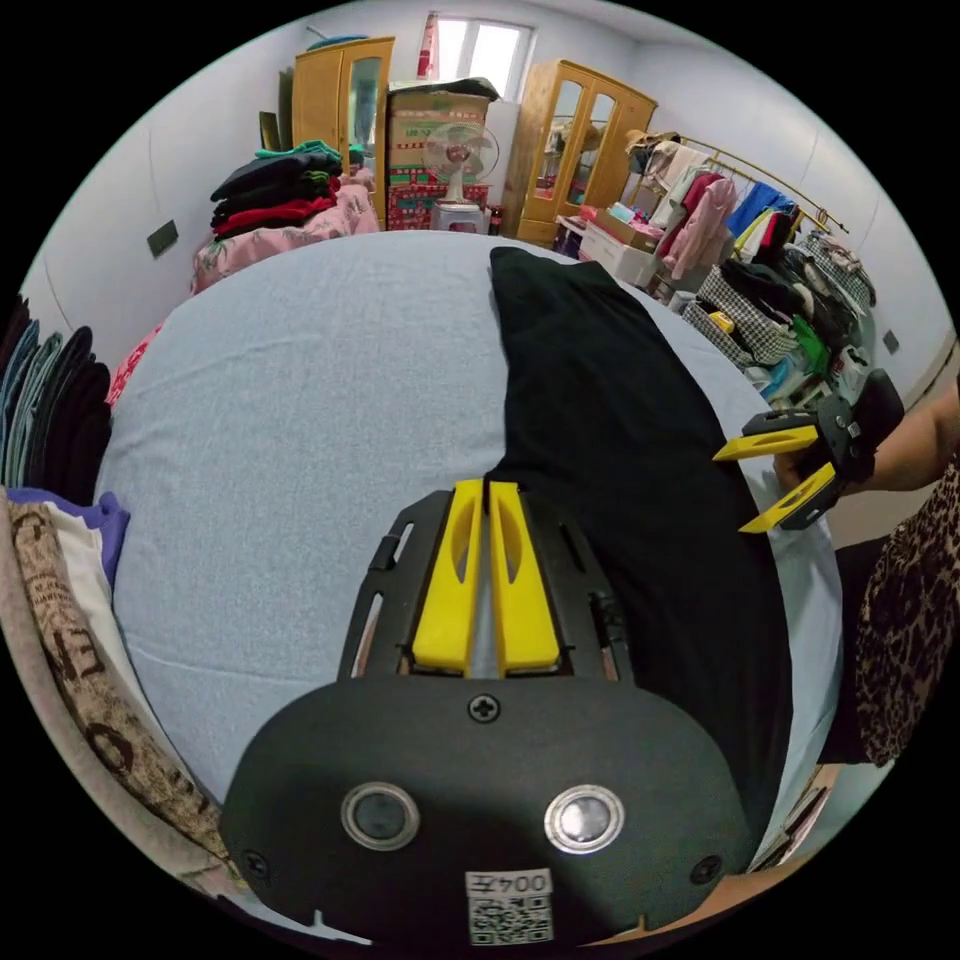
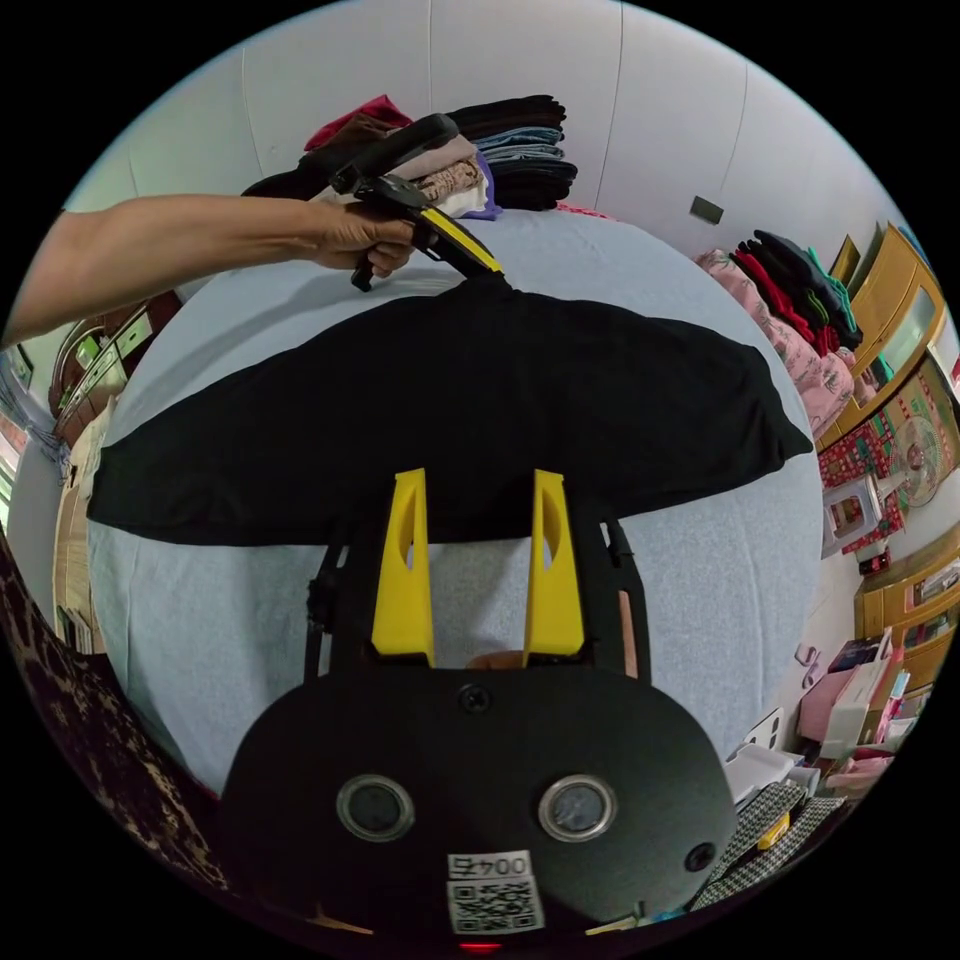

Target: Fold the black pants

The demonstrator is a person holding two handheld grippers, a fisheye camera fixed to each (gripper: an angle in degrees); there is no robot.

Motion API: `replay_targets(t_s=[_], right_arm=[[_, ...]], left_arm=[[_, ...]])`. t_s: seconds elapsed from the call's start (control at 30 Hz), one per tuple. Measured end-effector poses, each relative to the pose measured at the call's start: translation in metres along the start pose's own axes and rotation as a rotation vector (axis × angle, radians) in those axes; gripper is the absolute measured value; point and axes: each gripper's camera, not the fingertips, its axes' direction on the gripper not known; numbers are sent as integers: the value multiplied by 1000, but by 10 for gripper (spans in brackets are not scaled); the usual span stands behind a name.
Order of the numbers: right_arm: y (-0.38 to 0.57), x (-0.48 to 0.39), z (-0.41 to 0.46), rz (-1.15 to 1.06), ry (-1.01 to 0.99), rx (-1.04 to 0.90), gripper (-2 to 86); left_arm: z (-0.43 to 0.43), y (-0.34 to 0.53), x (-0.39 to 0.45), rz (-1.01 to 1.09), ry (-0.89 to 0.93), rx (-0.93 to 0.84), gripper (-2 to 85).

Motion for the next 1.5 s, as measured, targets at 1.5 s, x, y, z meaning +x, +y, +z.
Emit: replay_targets(t_s=[1.5], right_arm=[[48, 4, -29, -4, 14, -1, 153]], left_arm=[[-42, 285, 325, -628, -200, 2, 63]])
